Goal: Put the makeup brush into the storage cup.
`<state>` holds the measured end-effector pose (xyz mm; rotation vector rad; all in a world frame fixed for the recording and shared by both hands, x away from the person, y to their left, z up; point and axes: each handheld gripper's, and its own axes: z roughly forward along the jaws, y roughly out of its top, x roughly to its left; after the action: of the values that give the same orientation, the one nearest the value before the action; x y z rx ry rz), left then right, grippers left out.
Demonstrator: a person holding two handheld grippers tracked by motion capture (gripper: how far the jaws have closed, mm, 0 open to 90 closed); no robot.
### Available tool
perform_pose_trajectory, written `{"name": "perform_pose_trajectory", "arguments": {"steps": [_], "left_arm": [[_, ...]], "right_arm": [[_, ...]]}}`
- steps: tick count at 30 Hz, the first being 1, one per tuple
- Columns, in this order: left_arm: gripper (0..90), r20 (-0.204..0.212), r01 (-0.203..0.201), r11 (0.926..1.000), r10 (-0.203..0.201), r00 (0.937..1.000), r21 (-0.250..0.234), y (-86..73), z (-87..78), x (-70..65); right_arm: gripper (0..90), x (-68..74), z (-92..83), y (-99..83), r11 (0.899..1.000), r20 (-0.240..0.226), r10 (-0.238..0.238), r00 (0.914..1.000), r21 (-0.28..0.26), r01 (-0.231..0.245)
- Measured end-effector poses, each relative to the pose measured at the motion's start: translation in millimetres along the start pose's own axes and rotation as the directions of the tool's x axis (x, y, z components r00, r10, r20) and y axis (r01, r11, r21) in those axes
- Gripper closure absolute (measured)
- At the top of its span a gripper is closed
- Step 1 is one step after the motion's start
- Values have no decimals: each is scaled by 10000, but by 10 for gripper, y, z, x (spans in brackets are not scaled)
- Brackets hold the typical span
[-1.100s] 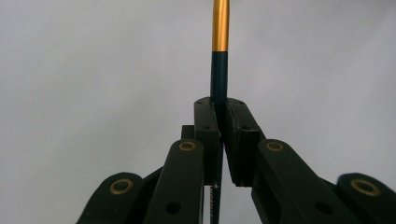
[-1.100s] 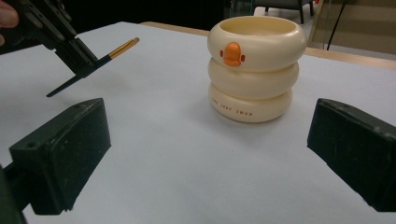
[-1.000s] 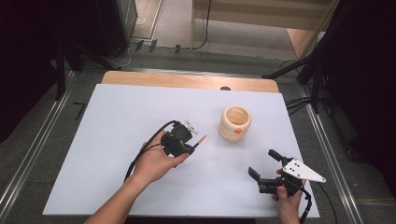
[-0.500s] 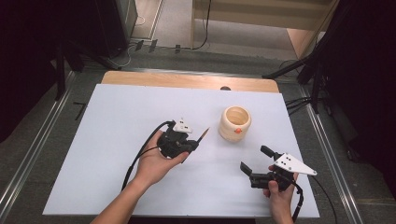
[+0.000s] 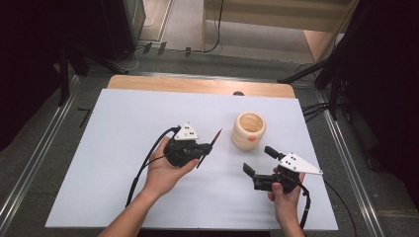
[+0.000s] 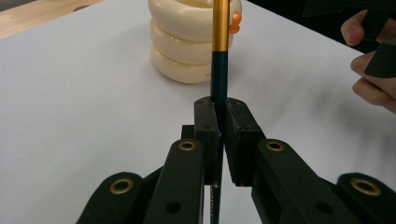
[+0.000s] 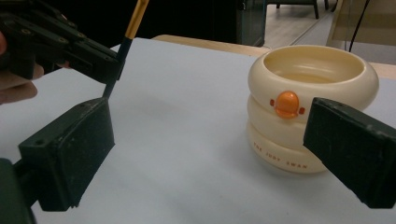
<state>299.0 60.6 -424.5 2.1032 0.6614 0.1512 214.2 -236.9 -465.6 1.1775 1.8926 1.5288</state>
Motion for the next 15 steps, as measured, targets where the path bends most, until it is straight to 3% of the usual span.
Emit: {"name": "perform_pose_trajectory", "arguments": {"steps": [11,15], "left_arm": [[854,57,-133,9971,138,9999,-756,-53,13,-21],[854,60,-195,9937,203,9998,-1104,-74,16,-38]], "right_arm": [[32,98,98,181,9996,-202,-228,9995,-179,224],[72,151,164,223,9996,-224,-245,9994,-168,242]]}}
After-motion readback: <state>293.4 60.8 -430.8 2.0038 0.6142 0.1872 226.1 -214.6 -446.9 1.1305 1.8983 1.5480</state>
